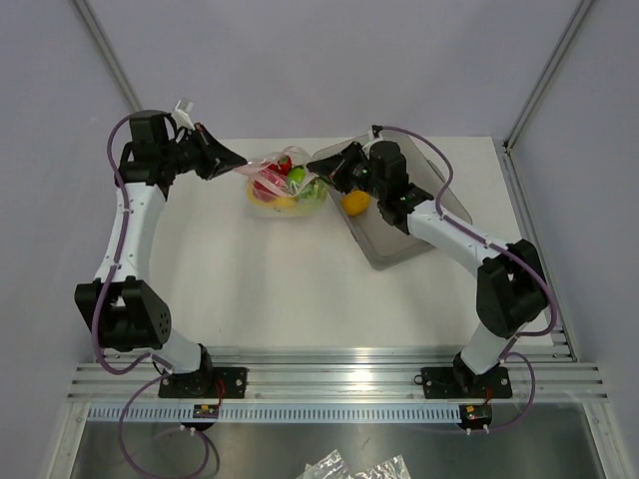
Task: Place the food in the zip-top bag and seal the zipper
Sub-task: Adjust the zipper food storage bag at the center of the board.
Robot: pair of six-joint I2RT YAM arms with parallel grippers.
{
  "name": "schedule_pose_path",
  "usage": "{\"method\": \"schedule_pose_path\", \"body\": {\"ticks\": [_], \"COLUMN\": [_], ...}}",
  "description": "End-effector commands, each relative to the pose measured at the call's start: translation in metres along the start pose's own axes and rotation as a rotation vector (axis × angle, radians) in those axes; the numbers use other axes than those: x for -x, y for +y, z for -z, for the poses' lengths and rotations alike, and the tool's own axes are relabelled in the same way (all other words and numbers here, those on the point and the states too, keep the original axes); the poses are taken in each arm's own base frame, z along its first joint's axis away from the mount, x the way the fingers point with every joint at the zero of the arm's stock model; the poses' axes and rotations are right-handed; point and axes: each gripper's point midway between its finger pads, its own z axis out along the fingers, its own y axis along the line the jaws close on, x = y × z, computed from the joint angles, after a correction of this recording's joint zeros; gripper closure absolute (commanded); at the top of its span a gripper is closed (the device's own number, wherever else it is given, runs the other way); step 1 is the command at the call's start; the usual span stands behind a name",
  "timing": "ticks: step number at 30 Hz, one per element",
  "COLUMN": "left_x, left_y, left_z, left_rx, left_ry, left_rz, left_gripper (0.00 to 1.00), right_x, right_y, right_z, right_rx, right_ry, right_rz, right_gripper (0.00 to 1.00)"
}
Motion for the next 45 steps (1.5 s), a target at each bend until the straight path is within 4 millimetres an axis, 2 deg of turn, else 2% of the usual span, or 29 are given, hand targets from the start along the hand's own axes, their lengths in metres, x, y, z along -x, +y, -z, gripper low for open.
{"method": "schedule_pose_path", "body": {"ticks": [1, 3, 4, 5, 6, 7, 8, 9, 10, 11, 12, 13, 16, 21, 22, 23, 26, 31, 32, 34, 38, 41, 42, 45], "left_x": [0.018, 0.004, -0.004, -0.026, -0.033, -0.043, -0.053, -0.067, -0.073, -0.077, -0.079, -0.079, -0.082, -0.106, -0.118, -0.128, -0.160, -0.173, -0.175, -0.173, -0.180, -0.183, -0.184, -0.190], "left_y": [-0.018, 0.003, 0.013, 0.035, 0.050, 0.060, 0.072, 0.086, 0.092, 0.099, 0.098, 0.097, 0.080, 0.073, 0.075, 0.065, 0.056, 0.068, 0.071, 0.082, 0.083, 0.086, 0.087, 0.087], "left_z": [0.013, 0.012, 0.012, 0.008, 0.010, 0.010, 0.012, 0.016, 0.019, 0.024, 0.032, 0.037, 0.058, 0.085, 0.084, 0.086, 0.077, 0.070, 0.071, 0.072, 0.067, 0.065, 0.065, 0.065], "left_rx": [-0.091, -0.052, -0.040, -0.011, 0.010, 0.025, 0.044, 0.065, 0.078, 0.104, 0.127, 0.144, 0.180, 0.276, 0.270, 0.243, 0.176, 0.213, 0.241, 0.292, 0.273, 0.278, 0.284, 0.294], "left_ry": [-0.019, 0.009, 0.024, 0.066, 0.073, 0.087, 0.100, 0.111, 0.112, 0.110, 0.090, 0.078, 0.031, -0.006, 0.010, 0.009, 0.073, 0.129, 0.135, 0.123, 0.136, 0.142, 0.145, 0.160], "left_rz": [-0.077, -0.068, -0.058, -0.015, 0.020, 0.057, 0.100, 0.149, 0.161, 0.184, 0.172, 0.161, 0.112, 0.095, 0.127, 0.111, 0.126, 0.073, 0.069, 0.058, 0.084, 0.094, 0.095, 0.089], "left_gripper": [1.00, 1.00, 1.00, 1.00, 1.00, 0.99, 0.90, 0.62, 0.44, 0.34, 0.18, 0.14, 0.04, 0.08, 0.12, 0.14, 0.16, 0.19, 0.19, 0.18, 0.16, 0.11, 0.10, 0.09], "right_x": [-0.015, -0.029, -0.045, -0.054, -0.065, -0.088, -0.102, -0.113, -0.124, -0.142, -0.150, -0.158, -0.169, -0.177, -0.178, -0.179, -0.183, -0.183, -0.186, -0.185, -0.189, -0.190, -0.190, -0.191], "right_y": [-0.014, -0.028, -0.047, -0.057, -0.059, -0.073, -0.077, -0.083, -0.092, -0.091, -0.094, -0.099, -0.097, -0.095, -0.093, -0.091, -0.089, -0.088, -0.095, -0.096, -0.103, -0.109, -0.110, -0.115], "right_z": [-0.001, 0.001, 0.003, 0.004, 0.005, 0.008, 0.010, 0.012, 0.016, 0.018, 0.019, 0.023, 0.024, 0.026, 0.027, 0.028, 0.030, 0.037, 0.041, 0.045, 0.056, 0.062, 0.064, 0.068], "right_rx": [0.016, 0.012, -0.021, -0.033, -0.017, -0.035, -0.044, -0.060, -0.079, -0.075, -0.075, -0.087, -0.065, -0.049, -0.043, -0.035, -0.031, -0.063, -0.103, -0.126, -0.169, -0.191, -0.198, -0.229], "right_ry": [0.046, 0.083, 0.118, 0.134, 0.160, 0.207, 0.234, 0.252, 0.272, 0.300, 0.313, 0.325, 0.329, 0.358, 0.364, 0.378, 0.410, 0.427, 0.449, 0.464, 0.503, 0.516, 0.518, 0.531], "right_rz": [0.095, 0.113, 0.109, 0.101, 0.096, 0.093, 0.098, 0.103, 0.098, 0.095, 0.080, 0.043, 0.017, 0.007, 0.009, 0.012, 0.021, 0.069, 0.075, 0.112, 0.144, 0.153, 0.155, 0.151], "right_gripper": [1.00, 1.00, 1.00, 1.00, 1.00, 1.00, 1.00, 1.00, 1.00, 1.00, 1.00, 1.00, 1.00, 1.00, 1.00, 1.00, 1.00, 1.00, 0.96, 0.85, 0.72, 0.58, 0.55, 0.54]}}
